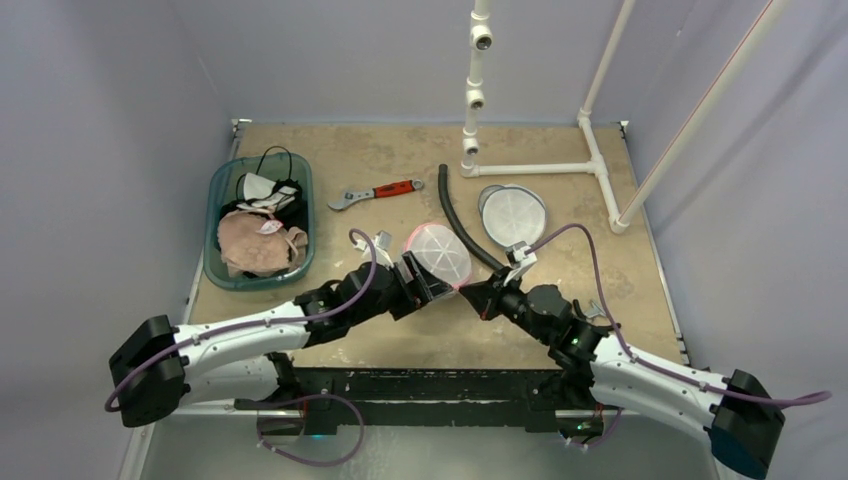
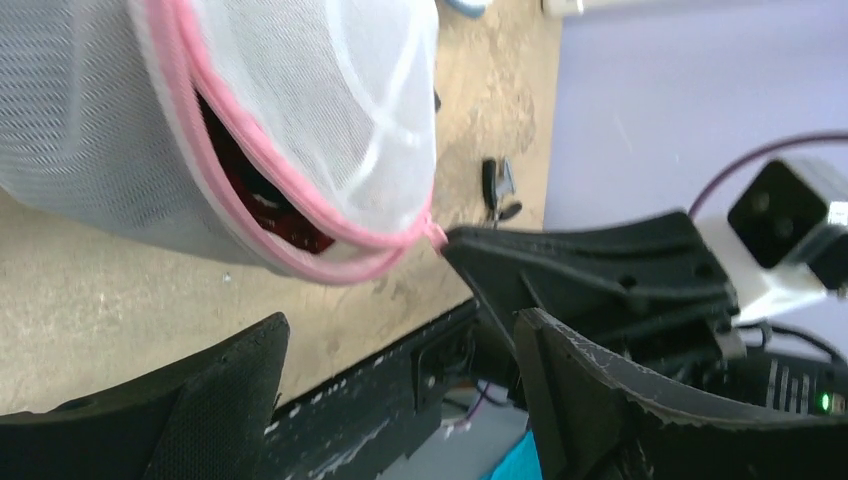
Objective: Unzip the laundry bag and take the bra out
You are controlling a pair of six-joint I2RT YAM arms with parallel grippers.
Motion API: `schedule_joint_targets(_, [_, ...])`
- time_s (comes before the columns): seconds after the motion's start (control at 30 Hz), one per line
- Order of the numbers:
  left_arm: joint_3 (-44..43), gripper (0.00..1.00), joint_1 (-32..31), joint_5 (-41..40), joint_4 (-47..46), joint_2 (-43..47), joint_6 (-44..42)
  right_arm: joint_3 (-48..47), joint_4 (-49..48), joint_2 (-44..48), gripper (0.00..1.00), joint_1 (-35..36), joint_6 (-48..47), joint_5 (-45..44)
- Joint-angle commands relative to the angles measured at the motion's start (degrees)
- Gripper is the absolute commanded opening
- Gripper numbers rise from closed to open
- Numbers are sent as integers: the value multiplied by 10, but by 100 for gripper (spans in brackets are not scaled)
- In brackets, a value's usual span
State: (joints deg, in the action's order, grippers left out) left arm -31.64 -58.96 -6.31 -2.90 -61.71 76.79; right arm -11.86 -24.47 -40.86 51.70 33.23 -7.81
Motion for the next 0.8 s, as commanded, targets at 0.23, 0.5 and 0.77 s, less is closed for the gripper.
schedule_joint_targets(0.23, [-45,61,28,-81,-48,-100,53,-31,-25,2,0,0,-35,48])
schedule_joint_targets(0.5, [-44,23,77,-74,-28,-92,31,-40,-8,6,0,0,-52,72])
schedule_joint_targets(0.77, [-64,0,107,-74,20,-40,-16,-50,28,-2,0,0,-48,39])
